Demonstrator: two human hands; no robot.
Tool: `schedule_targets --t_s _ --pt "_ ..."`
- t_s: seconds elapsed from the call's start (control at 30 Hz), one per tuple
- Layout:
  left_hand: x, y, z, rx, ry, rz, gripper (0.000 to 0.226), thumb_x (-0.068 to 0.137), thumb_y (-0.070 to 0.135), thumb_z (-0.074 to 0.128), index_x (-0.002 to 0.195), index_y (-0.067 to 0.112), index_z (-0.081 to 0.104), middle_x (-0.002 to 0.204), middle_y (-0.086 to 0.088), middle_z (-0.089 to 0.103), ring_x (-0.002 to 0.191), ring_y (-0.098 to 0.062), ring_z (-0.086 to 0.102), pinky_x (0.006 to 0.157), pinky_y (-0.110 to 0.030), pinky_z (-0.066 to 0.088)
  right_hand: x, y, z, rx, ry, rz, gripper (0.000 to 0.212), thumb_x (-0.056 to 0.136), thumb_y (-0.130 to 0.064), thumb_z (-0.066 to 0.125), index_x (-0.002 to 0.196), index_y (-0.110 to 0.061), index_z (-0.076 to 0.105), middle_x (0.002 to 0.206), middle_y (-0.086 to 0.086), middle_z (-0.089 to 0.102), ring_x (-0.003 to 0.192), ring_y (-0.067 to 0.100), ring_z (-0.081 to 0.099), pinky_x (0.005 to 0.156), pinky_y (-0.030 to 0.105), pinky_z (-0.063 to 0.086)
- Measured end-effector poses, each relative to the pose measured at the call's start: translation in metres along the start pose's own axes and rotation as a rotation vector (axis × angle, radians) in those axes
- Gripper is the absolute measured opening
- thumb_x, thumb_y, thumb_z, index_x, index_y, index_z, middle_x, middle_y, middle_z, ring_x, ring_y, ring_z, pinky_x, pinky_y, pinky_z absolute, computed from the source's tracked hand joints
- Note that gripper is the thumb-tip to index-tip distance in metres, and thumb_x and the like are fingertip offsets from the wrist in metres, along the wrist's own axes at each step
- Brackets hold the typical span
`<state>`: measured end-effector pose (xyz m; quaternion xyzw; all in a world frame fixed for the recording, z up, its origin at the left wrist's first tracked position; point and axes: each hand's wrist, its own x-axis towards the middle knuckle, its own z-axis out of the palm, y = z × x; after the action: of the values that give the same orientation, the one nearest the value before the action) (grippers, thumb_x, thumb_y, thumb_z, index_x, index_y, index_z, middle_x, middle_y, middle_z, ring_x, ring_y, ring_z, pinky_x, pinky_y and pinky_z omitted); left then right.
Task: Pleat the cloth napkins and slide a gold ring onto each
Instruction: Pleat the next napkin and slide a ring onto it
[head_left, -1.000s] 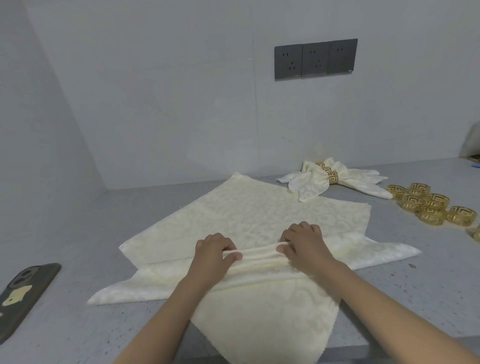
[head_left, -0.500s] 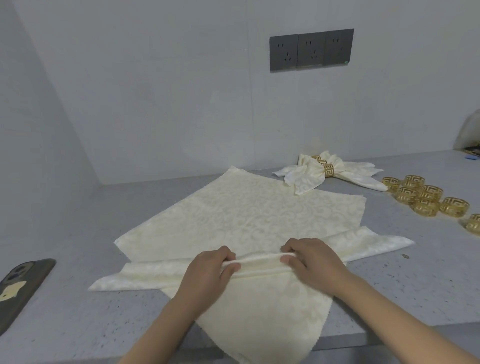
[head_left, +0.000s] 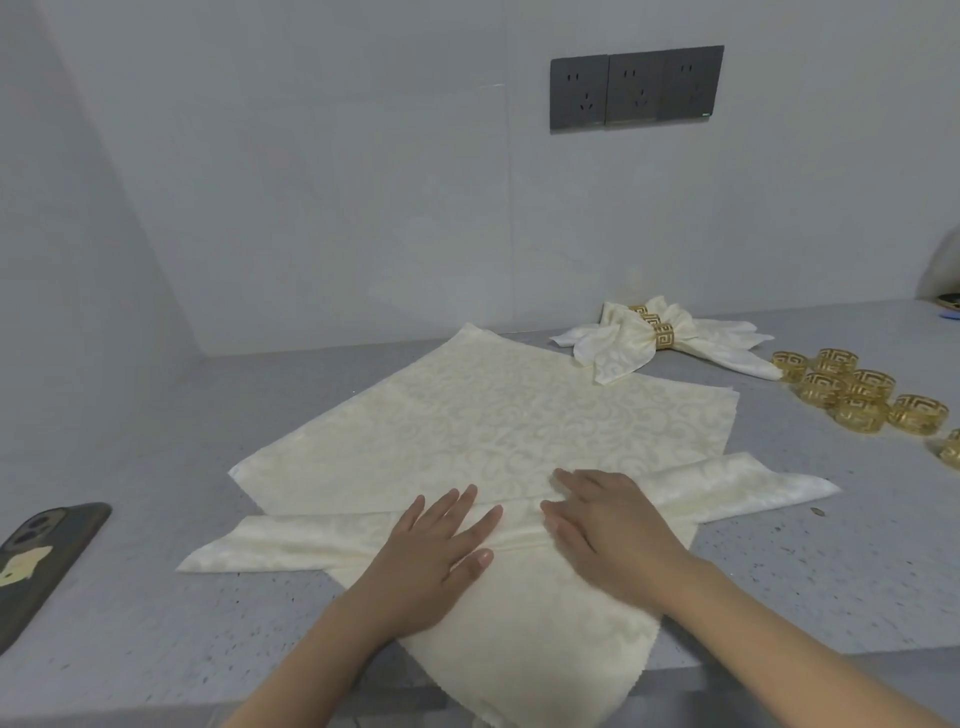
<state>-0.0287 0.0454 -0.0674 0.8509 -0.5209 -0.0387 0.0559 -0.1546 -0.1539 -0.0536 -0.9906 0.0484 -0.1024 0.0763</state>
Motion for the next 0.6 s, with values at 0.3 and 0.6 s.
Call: schedule_targets --t_s 0.3,0.6 --pt "0.003 -0.017 -0.007 -0.602 0.162 -0.204 0.039 0.103 0.022 0.035 0.137 0.039 0.041 0.141 0.026 0.033 0.14 0.0 0.022 0.11 -0.009 0.011 0.045 -0.046 0.014 0.695 0.007 0.282 0.004 0.081 -0.027 0.066 0.081 -0.031 0.065 0.063 -0.014 0.056 0.06 0.0 0.052 0.06 0.02 0.043" --pt "0.003 -0.043 -0.033 -0.211 0.03 -0.359 0.031 0.091 0.037 0.056 0.121 0.044 0.048 0.111 0.015 0.046 0.114 -0.01 0.04 0.09 -0.026 0.023 0.049 -0.058 0.014 0.511 -0.032 0.281 0.023 0.075 -0.052 0.069 0.095 -0.042 0.066 0.072 -0.013 0.047 0.066 -0.001 0.046 0.057 0.016 0.027"
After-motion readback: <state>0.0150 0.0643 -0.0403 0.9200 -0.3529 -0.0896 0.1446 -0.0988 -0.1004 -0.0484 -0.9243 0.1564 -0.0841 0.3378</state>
